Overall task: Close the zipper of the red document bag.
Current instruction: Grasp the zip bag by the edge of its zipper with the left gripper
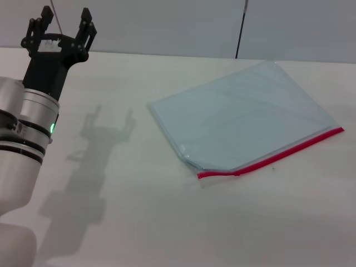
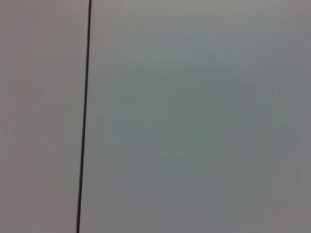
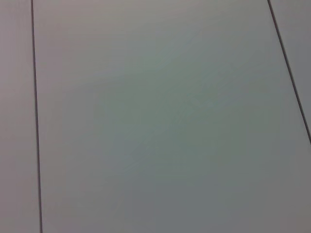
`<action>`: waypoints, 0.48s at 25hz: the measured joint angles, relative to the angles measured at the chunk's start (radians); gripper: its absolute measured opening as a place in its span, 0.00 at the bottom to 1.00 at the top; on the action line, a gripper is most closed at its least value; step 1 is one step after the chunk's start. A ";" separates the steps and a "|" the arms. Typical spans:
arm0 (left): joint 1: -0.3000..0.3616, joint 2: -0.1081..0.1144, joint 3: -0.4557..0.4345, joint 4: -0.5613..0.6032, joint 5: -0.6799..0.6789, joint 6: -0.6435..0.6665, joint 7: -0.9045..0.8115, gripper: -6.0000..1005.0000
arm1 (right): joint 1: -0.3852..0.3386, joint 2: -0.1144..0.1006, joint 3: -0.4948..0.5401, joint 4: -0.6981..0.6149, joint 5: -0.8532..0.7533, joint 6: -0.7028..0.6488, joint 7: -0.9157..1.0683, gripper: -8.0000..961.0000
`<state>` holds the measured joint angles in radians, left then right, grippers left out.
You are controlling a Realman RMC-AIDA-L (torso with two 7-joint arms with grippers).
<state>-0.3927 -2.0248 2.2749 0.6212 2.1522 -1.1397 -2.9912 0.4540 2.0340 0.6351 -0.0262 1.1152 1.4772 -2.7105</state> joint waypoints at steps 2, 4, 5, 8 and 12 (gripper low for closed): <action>0.000 0.000 0.000 0.000 0.000 0.000 0.000 0.77 | 0.000 0.000 0.000 -0.001 0.000 0.000 0.000 0.92; 0.000 0.000 0.000 0.000 0.000 0.000 0.000 0.77 | 0.000 0.000 0.000 -0.001 0.000 0.000 0.000 0.92; 0.000 0.000 0.000 0.000 0.000 0.000 0.000 0.77 | 0.000 0.000 0.000 -0.001 0.000 0.000 0.000 0.92; 0.000 0.000 0.000 0.000 0.000 0.000 0.000 0.77 | 0.000 0.000 0.000 -0.001 0.000 0.000 0.000 0.92; 0.000 0.001 0.006 0.001 0.000 0.011 0.000 0.77 | 0.000 0.000 0.000 -0.002 0.000 0.000 0.000 0.92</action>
<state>-0.3926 -2.0233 2.2809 0.6223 2.1521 -1.1289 -2.9912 0.4537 2.0340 0.6351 -0.0282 1.1152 1.4772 -2.7105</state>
